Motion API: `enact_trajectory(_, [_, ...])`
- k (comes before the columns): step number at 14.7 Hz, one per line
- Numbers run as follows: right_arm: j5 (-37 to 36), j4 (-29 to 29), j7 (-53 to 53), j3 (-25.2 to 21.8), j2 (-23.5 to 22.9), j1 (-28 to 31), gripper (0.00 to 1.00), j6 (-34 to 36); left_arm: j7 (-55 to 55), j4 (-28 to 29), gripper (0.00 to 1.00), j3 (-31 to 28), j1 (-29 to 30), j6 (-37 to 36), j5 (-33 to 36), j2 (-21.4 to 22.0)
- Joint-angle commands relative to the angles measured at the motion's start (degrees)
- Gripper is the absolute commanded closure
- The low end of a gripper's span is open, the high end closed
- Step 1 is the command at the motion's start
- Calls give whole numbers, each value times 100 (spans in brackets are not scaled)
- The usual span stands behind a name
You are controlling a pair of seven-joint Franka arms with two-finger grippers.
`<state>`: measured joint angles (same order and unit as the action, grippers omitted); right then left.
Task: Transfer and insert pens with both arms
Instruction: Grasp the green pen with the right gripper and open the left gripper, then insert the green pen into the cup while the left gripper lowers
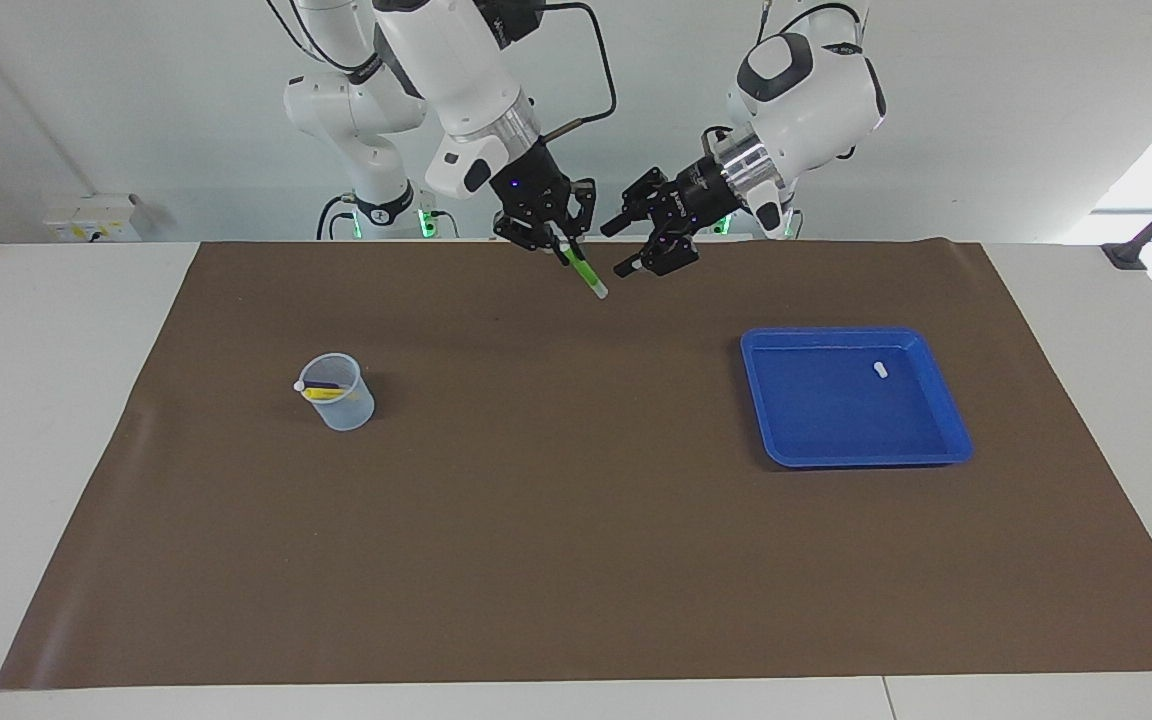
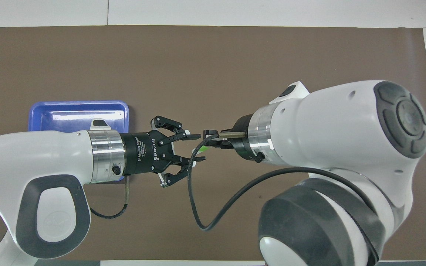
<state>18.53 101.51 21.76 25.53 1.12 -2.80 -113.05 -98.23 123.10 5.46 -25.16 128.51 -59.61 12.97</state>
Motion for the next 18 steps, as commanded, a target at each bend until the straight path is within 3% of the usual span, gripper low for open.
enact_trajectory(1, [-341, 736, -889, -319, 370, 113, 100, -269, 128, 215, 0, -63, -7, 60, -42, 223])
enact_trajectory(4, [-534, 1448, -1742, -820, 626, 122, 100, -814, 505, 302, 0, -63, 81, 43, -7, 250])
enact_trajectory(6, [-745, 1547, -2113, -1181, 635, 122, 100, -789, 873, 329, 0, -80, 108, -18, 168, 267])
enact_trajectory(10, [-1317, 1827, -2859, -1866, 731, 131, 100, -850, 1452, 346, 0, -81, 388, -676, 1581, 285])
enact_trajectory(15, [-1632, 2003, -3485, -2351, 802, 175, 100, -850, 3805, 233, 0, -81, 1459, -1862, 2750, 303])
enact_trajectory(18, [-1660, 2267, -3494, -2526, 890, 192, 100, -859, 5151, -214, 0, -98, 1707, -2451, 3682, 145])
